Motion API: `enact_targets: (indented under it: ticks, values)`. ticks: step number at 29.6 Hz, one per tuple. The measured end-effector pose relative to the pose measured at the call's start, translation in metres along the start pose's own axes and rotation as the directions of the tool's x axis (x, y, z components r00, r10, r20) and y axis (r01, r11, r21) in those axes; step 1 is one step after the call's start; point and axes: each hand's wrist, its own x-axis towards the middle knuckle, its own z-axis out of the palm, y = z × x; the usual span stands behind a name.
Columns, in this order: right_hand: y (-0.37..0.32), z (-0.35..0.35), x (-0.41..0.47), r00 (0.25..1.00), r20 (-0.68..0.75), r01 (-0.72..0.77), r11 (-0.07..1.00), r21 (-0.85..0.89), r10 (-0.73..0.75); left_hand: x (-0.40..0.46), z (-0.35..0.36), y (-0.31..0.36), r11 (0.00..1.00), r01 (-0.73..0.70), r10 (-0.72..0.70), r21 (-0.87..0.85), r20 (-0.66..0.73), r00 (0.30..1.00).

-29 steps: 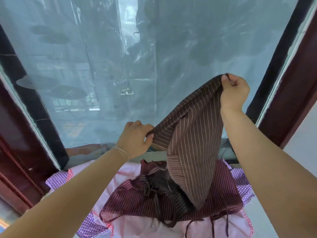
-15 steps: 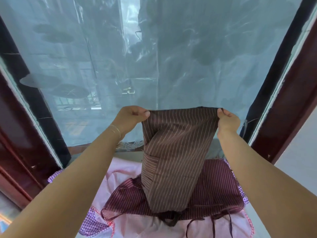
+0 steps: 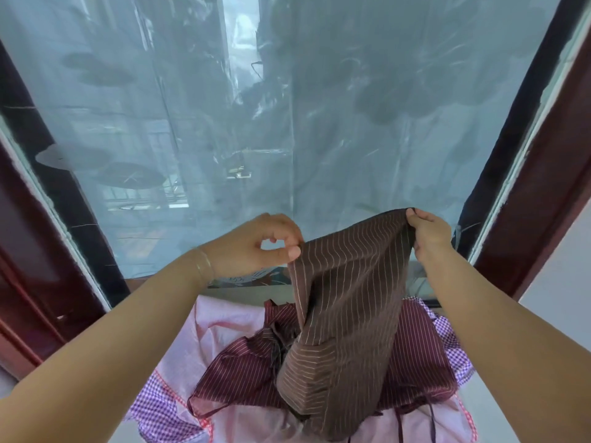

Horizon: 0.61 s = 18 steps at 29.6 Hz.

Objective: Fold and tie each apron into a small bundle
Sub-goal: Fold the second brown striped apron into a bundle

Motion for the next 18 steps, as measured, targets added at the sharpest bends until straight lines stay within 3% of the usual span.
enact_targets:
  ticks: [4, 10, 15, 18]
  values:
    - [0.008, 0.001, -0.007, 0.992, 0.082, -0.101, 0.995, 0.005, 0.1, 0.001, 0.012, 0.011, 0.968, -0.114, 0.111, -0.226, -0.026, 0.993]
    - [0.034, 0.009, -0.022, 0.983, 0.124, -0.119, 0.981, -0.151, 0.138, 0.009, 0.023, 0.029, 0.883, -0.161, 0.071, -0.441, -0.213, 0.974]
    - [0.036, 0.014, -0.027, 0.978, 0.184, -0.064, 0.981, -0.185, 0.099, 0.004, 0.008, 0.046, 0.887, -0.033, 0.04, -0.46, 0.006, 0.999]
    - [0.028, 0.016, -0.024, 0.974, 0.205, -0.076, 0.989, -0.126, 0.101, 0.0, -0.002, 0.05, 0.966, 0.012, 0.017, -0.259, 0.109, 0.994]
